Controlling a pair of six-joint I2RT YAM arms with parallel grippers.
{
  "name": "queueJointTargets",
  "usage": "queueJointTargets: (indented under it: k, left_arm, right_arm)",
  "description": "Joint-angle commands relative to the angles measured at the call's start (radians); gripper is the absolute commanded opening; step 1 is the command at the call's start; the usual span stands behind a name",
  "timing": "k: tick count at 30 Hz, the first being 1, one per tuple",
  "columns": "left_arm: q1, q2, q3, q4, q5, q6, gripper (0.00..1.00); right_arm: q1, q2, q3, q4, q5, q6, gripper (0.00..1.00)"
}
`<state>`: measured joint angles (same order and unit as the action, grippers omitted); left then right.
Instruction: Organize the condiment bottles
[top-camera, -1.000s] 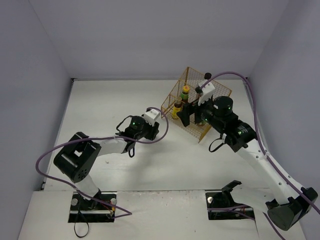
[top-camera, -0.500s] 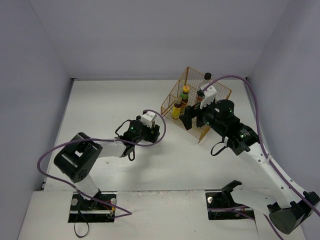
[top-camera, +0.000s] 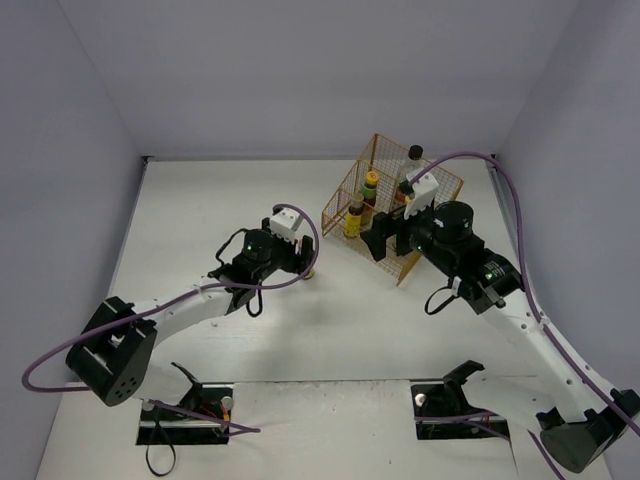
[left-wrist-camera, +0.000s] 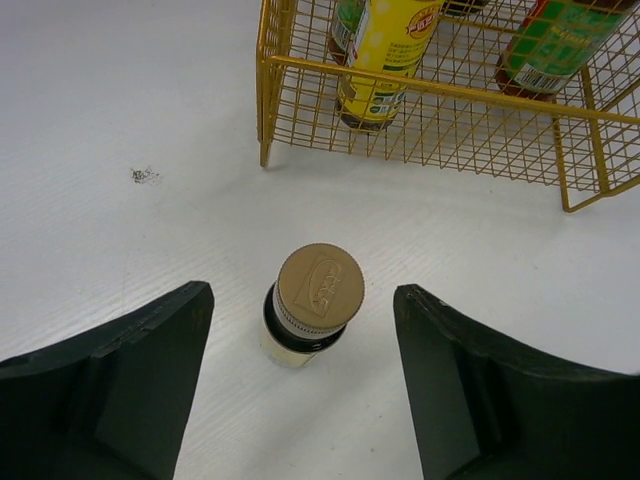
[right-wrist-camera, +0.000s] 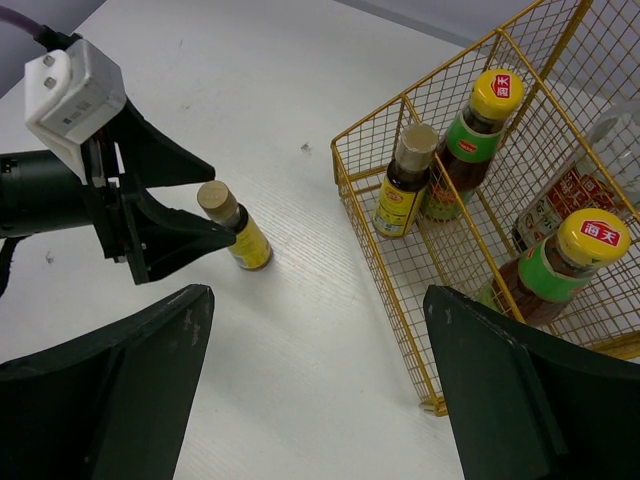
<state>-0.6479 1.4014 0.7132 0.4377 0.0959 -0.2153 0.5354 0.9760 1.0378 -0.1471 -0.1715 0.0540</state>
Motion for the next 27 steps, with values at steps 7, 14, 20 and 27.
queueJointTargets:
  k: [7,14,20,27]
  left_arm:
    - [-0.002,-0.205,0.161,-0.307,0.007,-0.091,0.73]
    - [0.025,-0.324,0.27,-0.716,-0.128,-0.142,0.73]
    - [0.23,-0.423,0.244,-0.947,-0.097,-0.246,0.73]
    - [0.297,-0.529,0.23,-1.128,-0.197,-0.184,0.73]
  right_arm:
    - [0.029,0.056,0.011,0.092,-0.003,0.03,0.88]
    - [0.146,0.222,0.018,0.205,0.058,0.056,0.88]
    - [0.192,0.386,0.053,0.305,0.076,0.078,0.88]
    - [0.224,0.575,0.131,0.362,0.067,0.076,0.89]
